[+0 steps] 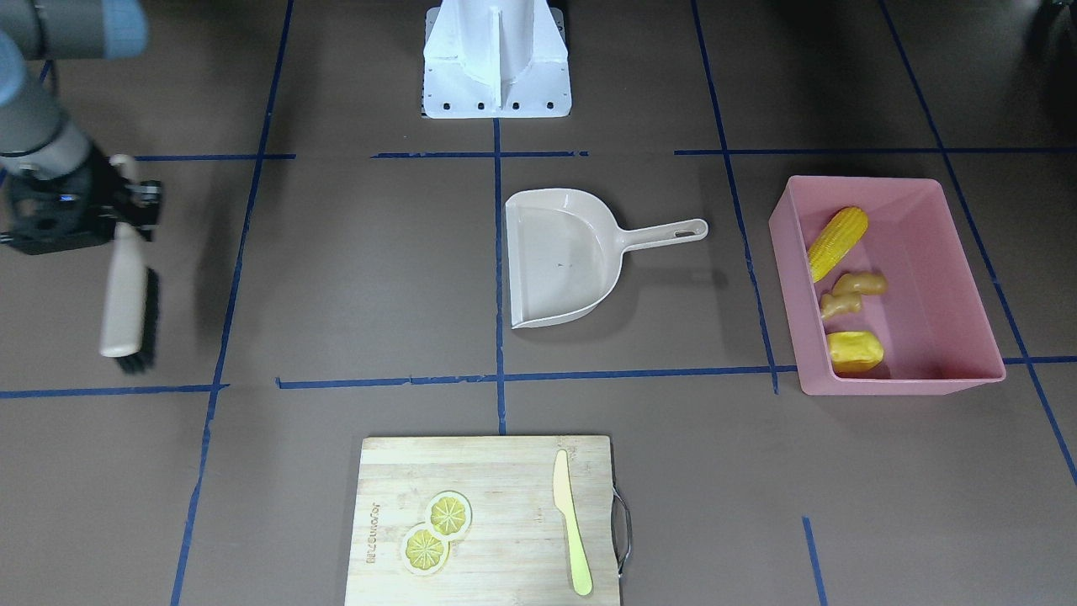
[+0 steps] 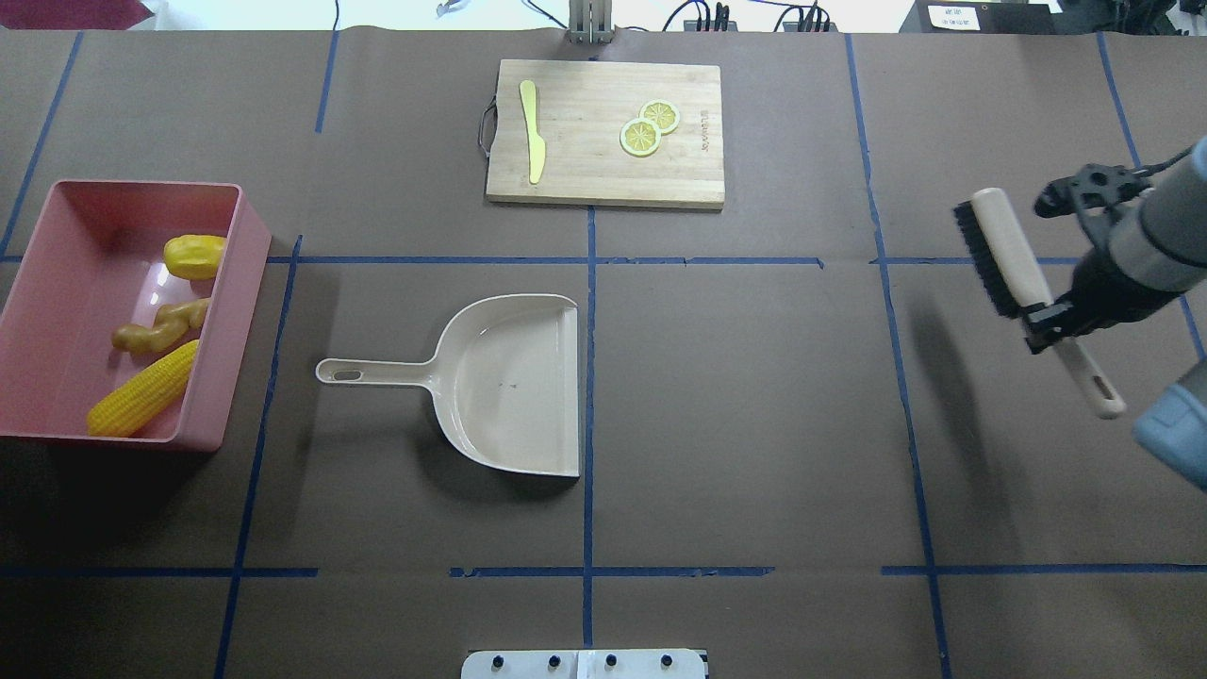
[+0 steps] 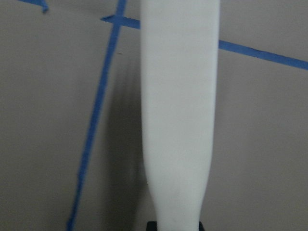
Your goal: Sweep and dump trash into bin
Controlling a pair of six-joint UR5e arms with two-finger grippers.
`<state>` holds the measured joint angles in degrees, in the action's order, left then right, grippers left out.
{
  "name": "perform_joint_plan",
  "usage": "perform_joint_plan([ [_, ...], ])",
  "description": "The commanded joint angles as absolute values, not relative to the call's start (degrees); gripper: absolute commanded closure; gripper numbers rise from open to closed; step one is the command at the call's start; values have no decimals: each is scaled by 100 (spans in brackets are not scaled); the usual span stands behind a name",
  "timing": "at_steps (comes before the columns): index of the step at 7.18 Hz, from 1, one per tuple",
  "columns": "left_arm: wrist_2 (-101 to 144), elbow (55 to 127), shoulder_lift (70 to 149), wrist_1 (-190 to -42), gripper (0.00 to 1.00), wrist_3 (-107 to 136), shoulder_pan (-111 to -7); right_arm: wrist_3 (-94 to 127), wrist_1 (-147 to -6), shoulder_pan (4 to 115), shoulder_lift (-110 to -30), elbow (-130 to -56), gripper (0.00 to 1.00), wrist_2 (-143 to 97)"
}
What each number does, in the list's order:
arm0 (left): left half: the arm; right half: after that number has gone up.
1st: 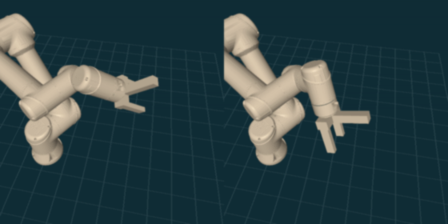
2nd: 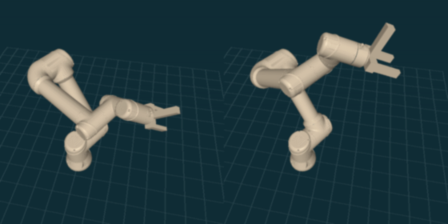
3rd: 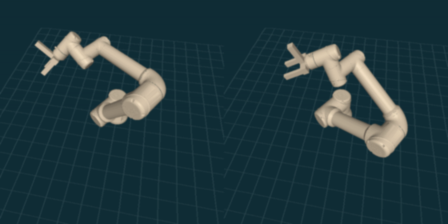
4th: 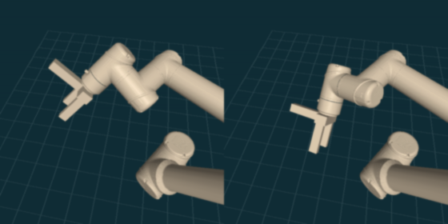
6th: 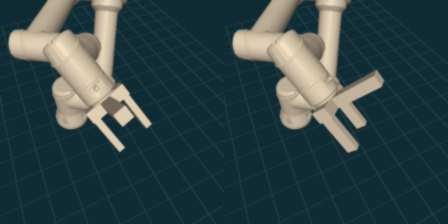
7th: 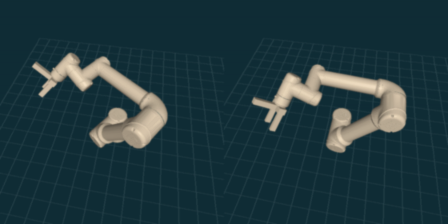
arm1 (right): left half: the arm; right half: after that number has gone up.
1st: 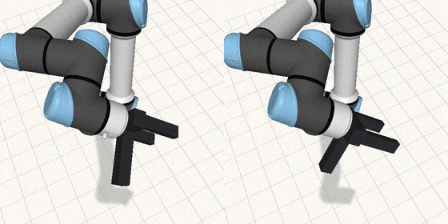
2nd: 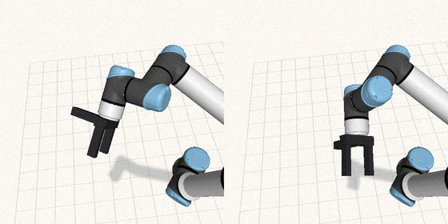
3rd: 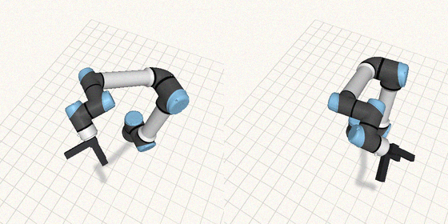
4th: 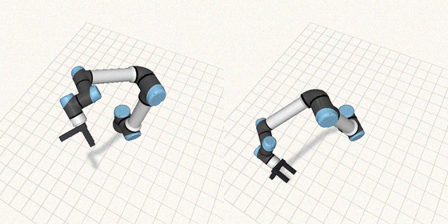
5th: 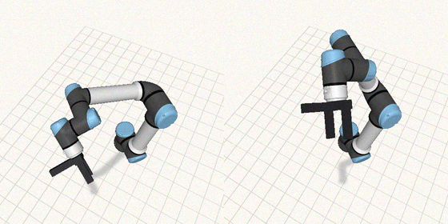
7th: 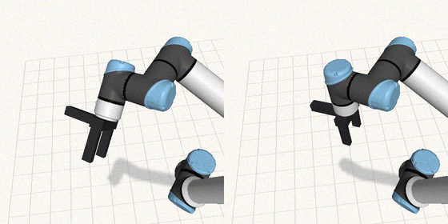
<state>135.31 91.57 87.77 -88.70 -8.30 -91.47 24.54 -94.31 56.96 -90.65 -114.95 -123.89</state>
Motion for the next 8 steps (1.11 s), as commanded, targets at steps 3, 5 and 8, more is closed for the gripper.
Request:
perform_joint_plan([
  [3,13544,9518,8719,-8499,0,-835,-9167,1221,-8978,6478,-10517,-11295,100,-12524],
  [5,13544,9571,8710,-8499,0,-826,-9167,2582,-7644,6460,-10722,-10891,100,-12612],
  [8,13562,10009,8377,-8490,0,-826,-9176,3566,-6594,5883,-10758,-10276,98,-12586],
])
